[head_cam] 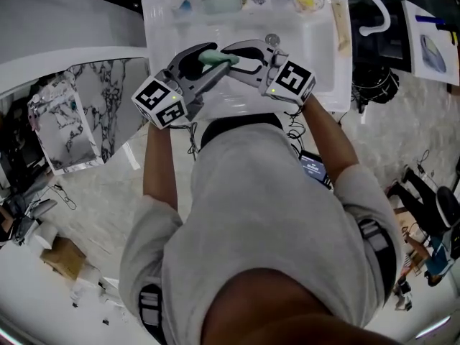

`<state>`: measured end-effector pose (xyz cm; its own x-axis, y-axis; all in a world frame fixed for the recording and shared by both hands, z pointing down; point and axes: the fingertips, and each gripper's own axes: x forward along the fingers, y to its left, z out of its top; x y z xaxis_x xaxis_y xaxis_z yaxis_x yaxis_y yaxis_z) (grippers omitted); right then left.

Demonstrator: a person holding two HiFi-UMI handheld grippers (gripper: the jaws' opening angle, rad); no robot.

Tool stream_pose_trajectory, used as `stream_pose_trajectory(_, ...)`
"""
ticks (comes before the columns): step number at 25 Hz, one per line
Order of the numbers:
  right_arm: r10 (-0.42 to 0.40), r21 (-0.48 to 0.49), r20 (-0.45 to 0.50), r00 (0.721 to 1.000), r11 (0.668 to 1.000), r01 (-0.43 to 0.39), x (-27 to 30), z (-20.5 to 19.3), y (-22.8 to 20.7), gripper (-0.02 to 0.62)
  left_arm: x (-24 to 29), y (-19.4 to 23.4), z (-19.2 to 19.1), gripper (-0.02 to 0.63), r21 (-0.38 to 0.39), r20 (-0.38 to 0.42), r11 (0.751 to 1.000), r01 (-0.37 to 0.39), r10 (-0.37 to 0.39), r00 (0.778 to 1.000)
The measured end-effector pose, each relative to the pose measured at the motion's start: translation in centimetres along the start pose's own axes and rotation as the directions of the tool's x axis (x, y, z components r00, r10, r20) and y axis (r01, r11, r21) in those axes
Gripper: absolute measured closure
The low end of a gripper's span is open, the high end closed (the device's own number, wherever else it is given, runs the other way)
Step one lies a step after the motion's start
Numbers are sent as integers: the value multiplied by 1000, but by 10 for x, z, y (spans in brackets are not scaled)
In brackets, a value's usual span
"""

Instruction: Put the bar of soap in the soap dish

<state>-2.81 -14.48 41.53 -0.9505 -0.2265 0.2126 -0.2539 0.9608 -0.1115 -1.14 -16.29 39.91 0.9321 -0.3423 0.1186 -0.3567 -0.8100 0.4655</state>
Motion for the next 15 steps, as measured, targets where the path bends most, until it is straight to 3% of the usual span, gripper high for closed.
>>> stream_pose_trajectory(8, -118, 15, -13, 993, 993, 118, 9, -10, -19, 460, 5, 31, -2, 347, -207, 120, 973, -103, 130, 984)
stream_pose_trajectory(15, -195, 8, -16, 981, 981, 195, 12, -16, -36, 462, 10, 52, -4, 328, -288, 149, 947, -145, 194, 970)
